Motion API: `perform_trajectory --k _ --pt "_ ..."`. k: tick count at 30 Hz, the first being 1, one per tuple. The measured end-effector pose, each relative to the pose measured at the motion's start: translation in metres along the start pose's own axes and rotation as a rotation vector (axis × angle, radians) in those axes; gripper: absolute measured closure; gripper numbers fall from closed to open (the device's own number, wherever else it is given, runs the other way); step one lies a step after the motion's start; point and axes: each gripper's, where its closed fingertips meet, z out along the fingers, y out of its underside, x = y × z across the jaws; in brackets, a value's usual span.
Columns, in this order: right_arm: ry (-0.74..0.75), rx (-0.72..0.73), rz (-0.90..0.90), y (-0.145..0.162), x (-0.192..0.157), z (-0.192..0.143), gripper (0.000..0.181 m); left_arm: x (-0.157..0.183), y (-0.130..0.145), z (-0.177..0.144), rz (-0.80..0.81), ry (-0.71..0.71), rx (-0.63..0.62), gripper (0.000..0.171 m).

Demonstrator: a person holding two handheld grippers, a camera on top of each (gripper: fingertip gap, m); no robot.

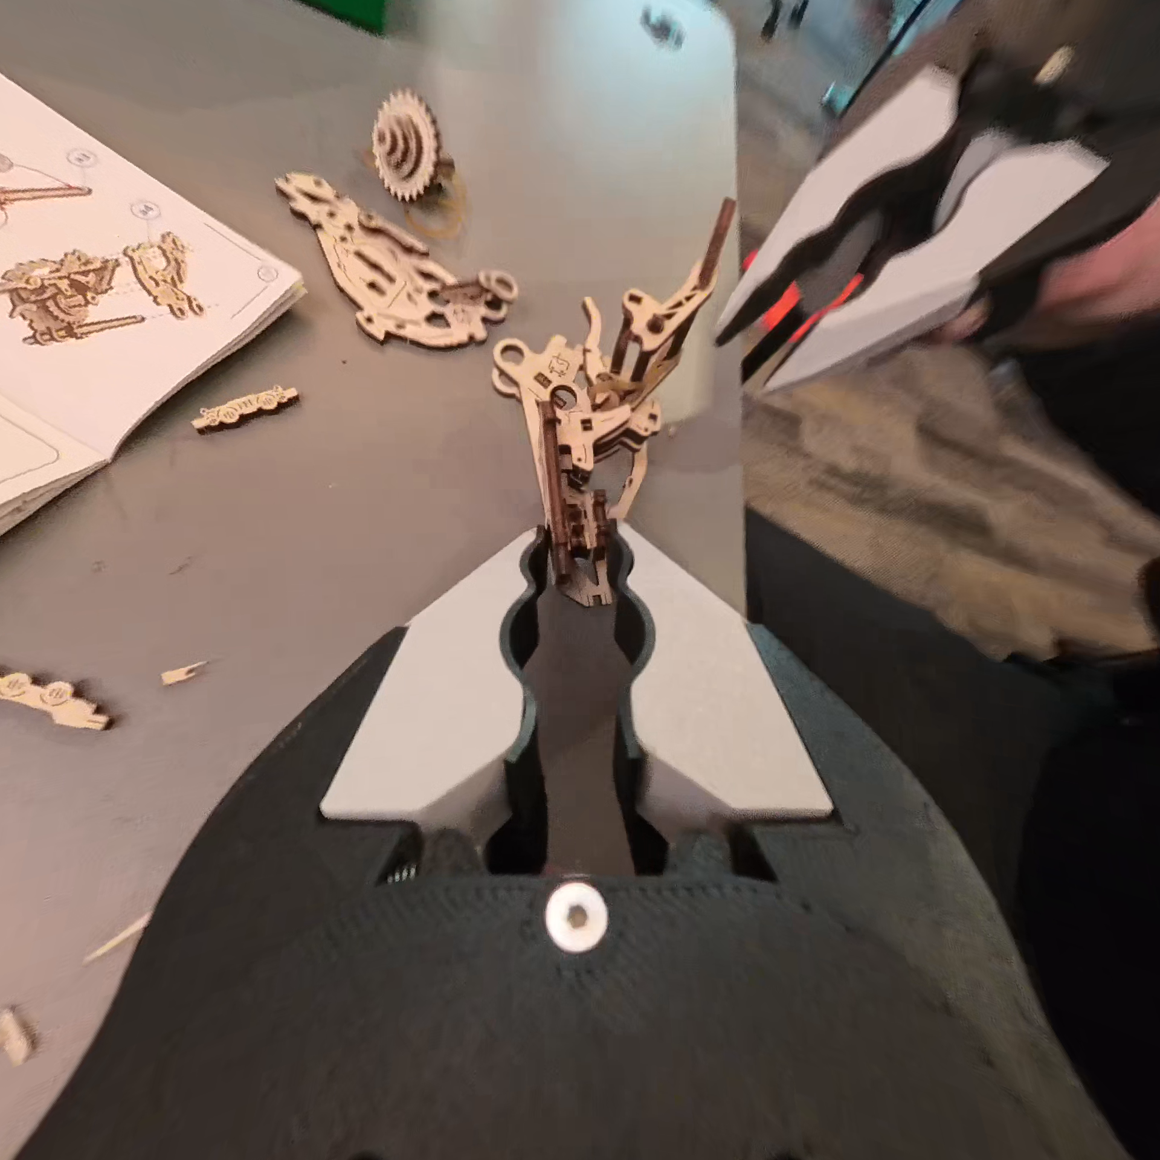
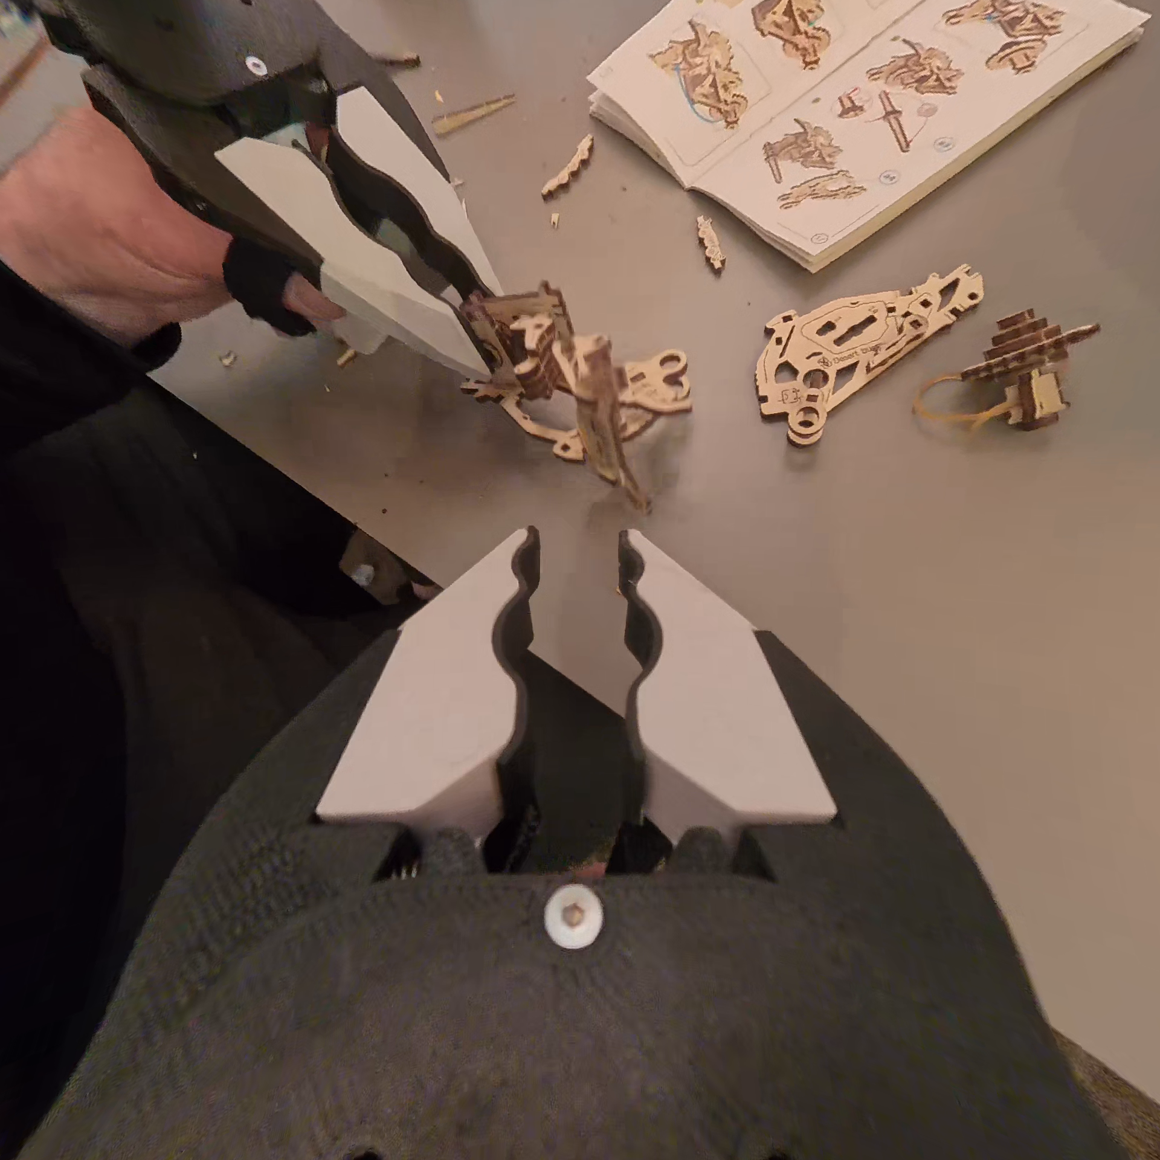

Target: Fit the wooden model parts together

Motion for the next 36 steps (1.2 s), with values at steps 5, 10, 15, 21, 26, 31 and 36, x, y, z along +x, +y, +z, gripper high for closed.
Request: perform_trajectory --k 5,10,15,21,26,31,36 --pt "-0.168 0.128 0.163 -0.006 -0.015 0.009 0.151 0.017 -0.025 -0.011 -0.208 0.207 0.189 0.156" --pt "-0.275 0.328 0.270 -0.031 -0.023 0.021 0.150 0.031 -0.035 -0.011 -0.310 0.326 0.301 0.155" --pt "-0.315 0.423 0.212 -0.047 -0.033 0.023 0.164 0.036 -0.038 -0.007 -0.302 0.343 0.345 0.154" --pt "-0.328 0.496 0.115 -0.061 -0.034 0.013 0.180 0.035 -0.044 -0.009 -0.321 0.386 0.378 0.155" --pt "-0.330 0.450 0.114 -0.056 -0.030 0.022 0.181 0.027 -0.036 -0.006 -0.335 0.337 0.323 0.154" --pt "-0.335 0.301 0.160 -0.034 -0.030 0.045 0.181 0.016 -0.009 0.004 -0.417 0.273 0.143 0.154" --pt "-0.305 0.201 0.168 -0.022 -0.028 0.058 0.181 0.007 0.005 0.004 -0.425 0.203 0.060 0.145"
